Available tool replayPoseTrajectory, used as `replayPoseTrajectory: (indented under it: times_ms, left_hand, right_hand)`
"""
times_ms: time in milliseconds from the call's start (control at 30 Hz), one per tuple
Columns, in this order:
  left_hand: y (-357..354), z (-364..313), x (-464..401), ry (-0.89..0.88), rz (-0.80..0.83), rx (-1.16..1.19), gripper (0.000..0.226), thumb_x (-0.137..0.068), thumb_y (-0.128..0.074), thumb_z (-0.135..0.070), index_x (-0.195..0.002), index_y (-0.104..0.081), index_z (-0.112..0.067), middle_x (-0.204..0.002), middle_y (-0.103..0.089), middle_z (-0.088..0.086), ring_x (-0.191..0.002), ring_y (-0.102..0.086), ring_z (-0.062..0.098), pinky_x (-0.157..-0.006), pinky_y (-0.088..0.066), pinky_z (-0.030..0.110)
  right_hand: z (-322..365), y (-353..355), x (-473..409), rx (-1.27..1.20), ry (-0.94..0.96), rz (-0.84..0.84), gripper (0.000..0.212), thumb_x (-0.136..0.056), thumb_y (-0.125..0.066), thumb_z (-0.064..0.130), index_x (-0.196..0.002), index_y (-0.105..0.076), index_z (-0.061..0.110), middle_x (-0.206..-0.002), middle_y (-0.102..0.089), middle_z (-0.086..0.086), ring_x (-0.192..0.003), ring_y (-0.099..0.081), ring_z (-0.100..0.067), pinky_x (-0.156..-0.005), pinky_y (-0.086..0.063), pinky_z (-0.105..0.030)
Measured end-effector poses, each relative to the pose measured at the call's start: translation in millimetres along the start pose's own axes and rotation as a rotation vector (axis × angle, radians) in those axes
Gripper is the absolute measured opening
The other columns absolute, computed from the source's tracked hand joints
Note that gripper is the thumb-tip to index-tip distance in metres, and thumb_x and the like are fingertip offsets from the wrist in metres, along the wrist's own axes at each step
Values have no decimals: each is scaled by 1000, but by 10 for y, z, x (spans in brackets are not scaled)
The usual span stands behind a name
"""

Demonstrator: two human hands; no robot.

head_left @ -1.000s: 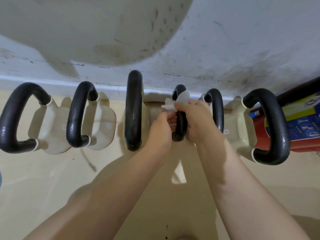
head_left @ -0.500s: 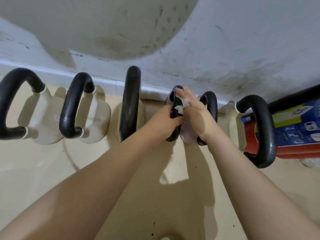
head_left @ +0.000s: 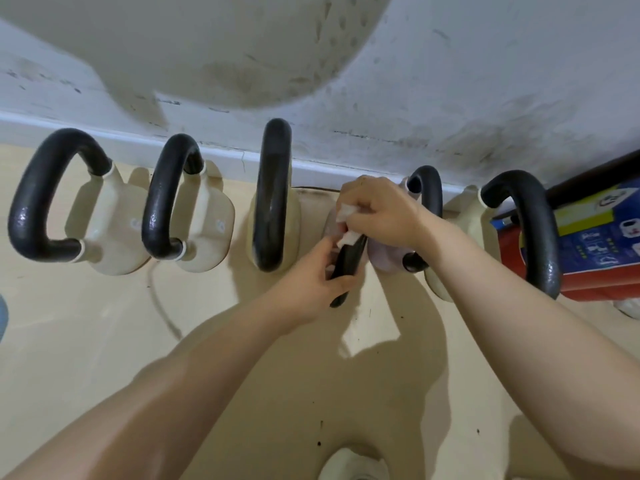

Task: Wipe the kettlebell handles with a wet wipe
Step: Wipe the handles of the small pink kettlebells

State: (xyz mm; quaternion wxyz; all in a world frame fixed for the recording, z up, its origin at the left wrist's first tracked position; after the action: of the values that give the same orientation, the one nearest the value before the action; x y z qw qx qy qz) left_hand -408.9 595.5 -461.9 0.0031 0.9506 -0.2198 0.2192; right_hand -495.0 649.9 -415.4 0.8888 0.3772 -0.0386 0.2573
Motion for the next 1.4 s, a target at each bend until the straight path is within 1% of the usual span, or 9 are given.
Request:
replayPoseTrajectory:
  times_ms: [200, 400, 500, 633, 800, 933, 1133, 1267, 1400]
  left_hand:
    - [-22, 182, 98, 33, 33, -32, 43, -87, -54, -1, -113, -41, -34, -104, -56, -3, -98, -57, 16, -81, -49, 28]
    - [-24, 234, 124, 48, 61, -51, 39, -87, -55, -1, -101, -43, -35, -108, -55, 2, -97, -57, 18, -81, -49, 32]
    - [-82, 285, 146, 61, 78, -38, 46, -86, -56, 1, -104, -44, -40, -101, -56, -3, -94, -57, 17, -78, -50, 31]
    - [-122, 307, 168, 67, 90, -32, 52, -86, -56, 3, -108, -42, -43, -97, -56, -8, -92, -57, 12, -73, -49, 23]
    - [-120, 325, 189, 56, 72, -38, 53, -84, -58, 2, -114, -44, -40, -94, -57, -8, -87, -58, 14, -77, -52, 30]
    - [-139, 212, 131, 37, 46, -25, 51, -85, -56, 4, -121, -45, -30, -93, -56, -8, -84, -58, 11, -70, -50, 16]
    - [18, -66, -60, 0, 7, -103, 44, -86, -59, -5, -124, -52, -24, -113, -66, 0, -101, -62, 11, -86, -49, 20]
    - [23, -163, -170, 19, -19, -113, 35, -85, -60, -5, -118, -56, -18, -108, -68, 4, -100, -64, 15, -90, -49, 26]
    - [93, -200, -258, 43, -58, -112, 40, -87, -58, -10, -126, -52, -18, -115, -66, 5, -106, -63, 18, -96, -50, 39]
  right_hand:
    - [-332, 41, 45, -262, -208, -79, 37, -89, -50, 13, -51, -48, 16, -45, -52, 12, -52, -44, -6, -62, -34, -29]
    - [97, -149, 261, 184, 235, -42, 31, -79, -50, 22, -49, -41, 19, -56, -43, 8, -58, -46, -11, -66, -45, -41]
    - [-354, 19, 217, -13, -74, -153, 41, -89, -42, 36, -78, -60, 1, -84, -63, -10, -81, -57, -26, -78, -44, -39]
    - [-535, -51, 373, -508, -293, -367, 27, -98, -40, 25, -88, -64, 19, -72, -58, 12, -70, -54, -6, -73, -40, -29]
    - [-304, -254, 607, -641, -167, -454, 29, -101, -33, 30, -126, -45, 36, -145, -39, 10, -135, -33, -4, -112, -24, -23]
    - [-661, -148, 459, -843, -464, -559, 27, -98, -38, 34, -107, -59, 21, -86, -60, 2, -82, -58, -14, -84, -45, -34]
    - [-167, -168, 549, -608, -211, -557, 41, -102, -32, 23, -141, -35, 15, -152, -20, 13, -121, -32, 19, -101, -25, -1]
    - [-507, -58, 433, -736, -477, -658, 39, -100, -32, 30, -136, -42, 18, -114, -59, -1, -108, -56, -18, -104, -42, -40]
    - [-351, -243, 484, -667, -435, -566, 46, -101, -33, 28, -145, -23, 36, -105, -61, -4, -95, -59, -14, -90, -45, -30]
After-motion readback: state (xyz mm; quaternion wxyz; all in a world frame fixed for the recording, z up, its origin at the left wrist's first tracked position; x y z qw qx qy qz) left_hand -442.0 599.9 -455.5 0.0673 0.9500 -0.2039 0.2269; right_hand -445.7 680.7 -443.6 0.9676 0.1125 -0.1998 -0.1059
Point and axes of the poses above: each hand's wrist, its own x-axis away from the middle knuckle, its own y-axis out of the back of the hand, z = x × y, the point moved 10 cm from there along -x, towards the middle knuckle
